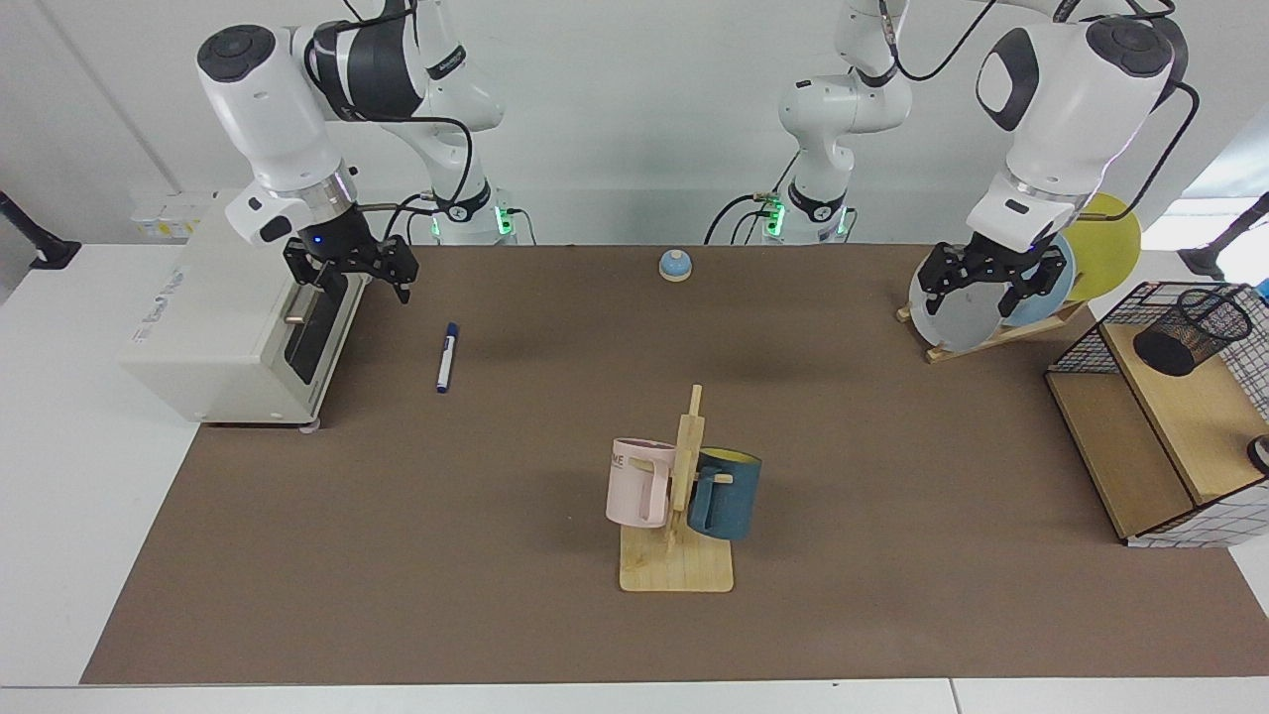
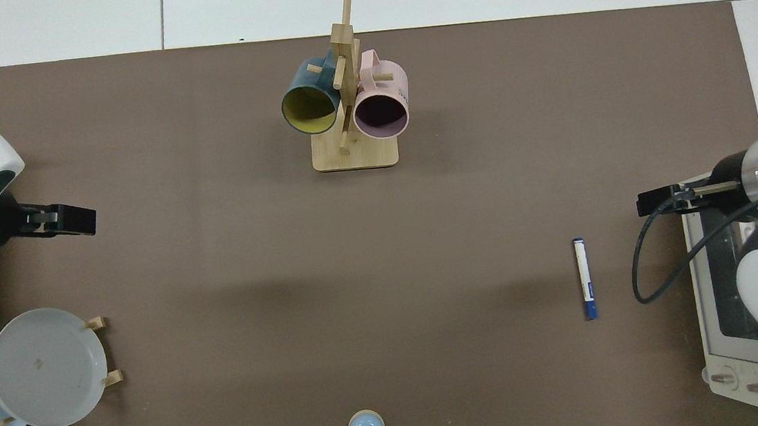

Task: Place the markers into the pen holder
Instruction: 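Reach the right gripper down and grasp the blue-capped white marker, then lift the marker with the right gripper while the left gripper approaches, then bring the marker to the middle while the left gripper closes on it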

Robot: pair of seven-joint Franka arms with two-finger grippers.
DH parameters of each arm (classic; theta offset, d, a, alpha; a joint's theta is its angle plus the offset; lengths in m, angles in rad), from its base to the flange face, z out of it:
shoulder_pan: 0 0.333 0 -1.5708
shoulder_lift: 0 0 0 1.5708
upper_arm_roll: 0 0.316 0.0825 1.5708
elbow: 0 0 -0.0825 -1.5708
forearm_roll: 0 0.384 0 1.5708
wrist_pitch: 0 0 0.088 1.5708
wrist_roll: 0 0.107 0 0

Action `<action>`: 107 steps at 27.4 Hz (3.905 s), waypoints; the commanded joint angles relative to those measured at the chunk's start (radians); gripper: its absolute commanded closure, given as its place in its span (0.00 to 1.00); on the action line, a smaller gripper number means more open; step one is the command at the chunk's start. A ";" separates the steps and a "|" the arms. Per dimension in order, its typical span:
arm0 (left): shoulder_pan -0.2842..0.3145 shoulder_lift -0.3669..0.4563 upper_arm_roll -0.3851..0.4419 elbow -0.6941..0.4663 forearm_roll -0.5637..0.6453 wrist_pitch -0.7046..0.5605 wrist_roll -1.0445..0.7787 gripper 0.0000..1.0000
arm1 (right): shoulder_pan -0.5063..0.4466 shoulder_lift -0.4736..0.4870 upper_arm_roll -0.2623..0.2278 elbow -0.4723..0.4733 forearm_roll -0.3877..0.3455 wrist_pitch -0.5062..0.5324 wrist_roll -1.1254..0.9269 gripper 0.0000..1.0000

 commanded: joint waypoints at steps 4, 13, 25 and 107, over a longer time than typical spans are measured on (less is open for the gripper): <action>-0.022 -0.023 0.015 -0.021 -0.010 -0.021 0.005 0.00 | 0.015 0.002 0.002 -0.193 0.006 0.202 0.014 0.00; -0.025 -0.021 0.015 -0.016 -0.010 -0.035 0.115 0.00 | 0.055 0.067 0.002 -0.333 0.006 0.341 0.094 0.00; -0.029 -0.026 0.015 -0.018 -0.038 -0.093 0.403 0.00 | 0.049 0.113 0.000 -0.429 0.006 0.479 0.122 0.00; -0.115 -0.062 -0.218 -0.110 -0.239 0.145 1.059 0.00 | 0.153 0.169 0.290 0.129 0.102 0.057 1.913 1.00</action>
